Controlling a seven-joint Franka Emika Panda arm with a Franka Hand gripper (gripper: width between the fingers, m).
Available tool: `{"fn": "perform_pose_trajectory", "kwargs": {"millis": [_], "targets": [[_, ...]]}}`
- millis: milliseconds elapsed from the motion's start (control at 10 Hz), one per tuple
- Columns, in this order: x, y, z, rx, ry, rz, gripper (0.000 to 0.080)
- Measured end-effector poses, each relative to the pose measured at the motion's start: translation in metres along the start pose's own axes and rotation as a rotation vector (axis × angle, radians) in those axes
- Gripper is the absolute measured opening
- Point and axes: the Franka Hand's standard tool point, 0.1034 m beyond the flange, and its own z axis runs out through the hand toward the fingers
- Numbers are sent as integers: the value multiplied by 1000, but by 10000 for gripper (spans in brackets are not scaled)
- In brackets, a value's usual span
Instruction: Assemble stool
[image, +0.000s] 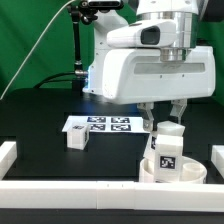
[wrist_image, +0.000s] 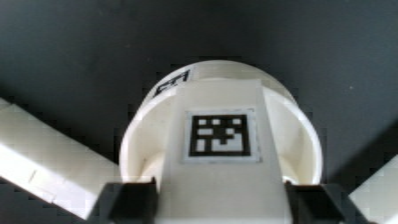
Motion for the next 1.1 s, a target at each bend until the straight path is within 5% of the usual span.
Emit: {"fn": "perform_pose_trajectory", "kwargs": {"millis": [1100], "targets": [[0,-6,2,13,-7,1100,338]]}}
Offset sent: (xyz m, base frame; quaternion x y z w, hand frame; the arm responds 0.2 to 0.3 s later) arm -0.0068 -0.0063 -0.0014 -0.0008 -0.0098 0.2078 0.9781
